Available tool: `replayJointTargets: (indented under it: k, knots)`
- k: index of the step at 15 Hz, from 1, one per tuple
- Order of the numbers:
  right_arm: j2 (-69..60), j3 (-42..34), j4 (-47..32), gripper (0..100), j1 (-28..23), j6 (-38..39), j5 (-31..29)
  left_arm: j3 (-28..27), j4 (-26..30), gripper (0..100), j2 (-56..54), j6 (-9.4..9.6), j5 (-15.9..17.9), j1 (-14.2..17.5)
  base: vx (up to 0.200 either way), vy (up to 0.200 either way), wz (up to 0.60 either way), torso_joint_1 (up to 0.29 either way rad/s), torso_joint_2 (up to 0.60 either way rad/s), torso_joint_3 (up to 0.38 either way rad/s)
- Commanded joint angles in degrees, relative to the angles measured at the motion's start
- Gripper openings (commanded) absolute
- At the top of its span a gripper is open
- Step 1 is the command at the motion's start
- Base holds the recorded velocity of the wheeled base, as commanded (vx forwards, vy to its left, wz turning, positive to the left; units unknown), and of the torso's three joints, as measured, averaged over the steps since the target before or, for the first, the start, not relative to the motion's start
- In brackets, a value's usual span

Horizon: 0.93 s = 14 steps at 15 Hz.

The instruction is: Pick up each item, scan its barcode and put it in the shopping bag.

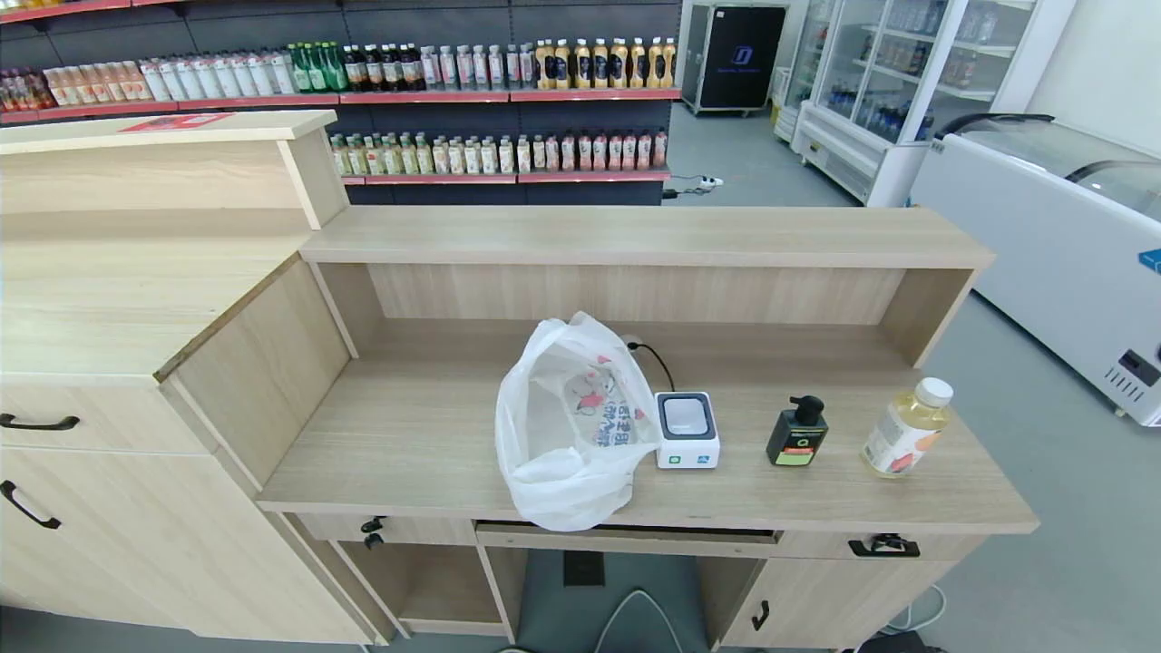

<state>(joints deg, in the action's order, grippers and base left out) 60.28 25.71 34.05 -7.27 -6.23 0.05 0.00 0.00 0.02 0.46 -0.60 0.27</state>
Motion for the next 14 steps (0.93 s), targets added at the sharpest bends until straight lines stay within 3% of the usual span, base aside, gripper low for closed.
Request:
replayJointTargets:
  k: [1, 4, 5, 11, 14]
  knots:
    - [18.0, -0.5, 8.5, 100, -6.4, -2.4, 9.9, 0.0, 0.0, 0, 0.0, -0.02, 0.0, 0.0, 0.000, 0.000, 0.00, 0.000, 0.00, 0.000]
    - [27.5, -0.6, 12.5, 100, -10.8, -10.3, 18.4, 0.0, 0.0, 0, 0.0, -0.02, 0.0, 0.0, 0.000, 0.000, 0.00, 0.000, 0.00, 0.000]
    - [32.9, 1.2, 13.1, 100, -12.8, -16.7, 24.3, 0.0, 0.0, 0, 0.0, -0.02, 0.0, 0.0, 0.000, 0.000, 0.00, 0.000, 0.00, 0.000]
    - [49.1, 11.1, 13.7, 100, -16.1, -32.4, 28.0, 0.0, 0.0, 0, 0.0, -0.02, -0.1, 0.0, 0.000, 0.000, 0.00, 0.000, 0.00, 0.000]
    - [54.5, 16.6, 13.5, 100, -15.4, -35.7, 29.9, 0.0, 0.0, 0, 0.0, -0.02, 0.0, 0.0, 0.000, 0.000, 0.00, 0.000, 0.00, 0.000]
